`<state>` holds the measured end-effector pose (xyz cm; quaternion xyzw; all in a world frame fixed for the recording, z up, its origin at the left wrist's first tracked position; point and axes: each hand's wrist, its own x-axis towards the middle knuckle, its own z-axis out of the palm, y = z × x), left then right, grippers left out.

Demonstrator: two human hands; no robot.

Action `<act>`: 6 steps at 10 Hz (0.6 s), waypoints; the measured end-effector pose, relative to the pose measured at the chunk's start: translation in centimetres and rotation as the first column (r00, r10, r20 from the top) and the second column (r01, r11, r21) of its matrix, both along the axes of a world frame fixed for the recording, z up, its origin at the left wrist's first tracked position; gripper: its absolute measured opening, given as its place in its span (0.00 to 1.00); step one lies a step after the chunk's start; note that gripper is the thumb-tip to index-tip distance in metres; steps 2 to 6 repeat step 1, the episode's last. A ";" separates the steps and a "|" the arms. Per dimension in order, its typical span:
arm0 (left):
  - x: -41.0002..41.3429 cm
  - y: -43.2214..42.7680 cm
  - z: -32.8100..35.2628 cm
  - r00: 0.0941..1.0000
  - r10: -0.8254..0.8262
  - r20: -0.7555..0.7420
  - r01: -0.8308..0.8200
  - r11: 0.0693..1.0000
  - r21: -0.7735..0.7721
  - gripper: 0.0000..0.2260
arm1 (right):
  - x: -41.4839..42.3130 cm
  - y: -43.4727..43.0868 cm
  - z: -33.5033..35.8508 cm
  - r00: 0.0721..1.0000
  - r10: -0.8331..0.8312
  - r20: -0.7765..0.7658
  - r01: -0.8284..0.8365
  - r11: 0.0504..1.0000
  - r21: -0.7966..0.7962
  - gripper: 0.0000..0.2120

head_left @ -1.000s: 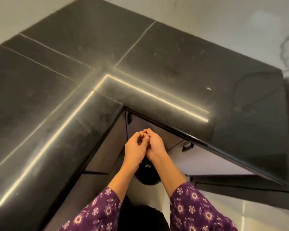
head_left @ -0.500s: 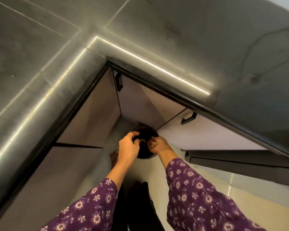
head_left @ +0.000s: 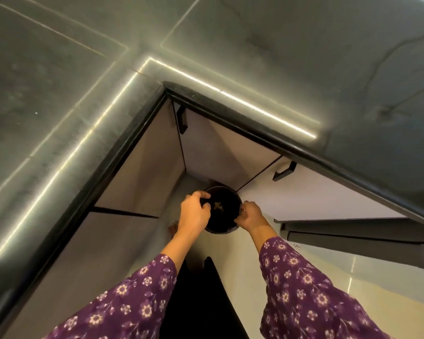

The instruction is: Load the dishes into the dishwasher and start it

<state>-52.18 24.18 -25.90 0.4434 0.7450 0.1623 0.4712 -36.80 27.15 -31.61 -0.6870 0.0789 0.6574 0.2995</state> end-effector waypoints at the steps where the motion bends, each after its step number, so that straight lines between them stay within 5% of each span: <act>1: 1.0 -0.2 2.2 0.999 -0.031 0.026 0.030 0.999 0.037 0.13 | 1.1 -1.5 1.5 0.997 0.069 -0.039 -0.067 0.997 0.048 0.11; 6: 1.0 -0.2 2.2 0.999 -0.031 0.026 0.030 0.999 0.037 0.13 | 1.1 -1.5 1.5 0.997 0.069 -0.039 -0.067 0.997 0.048 0.11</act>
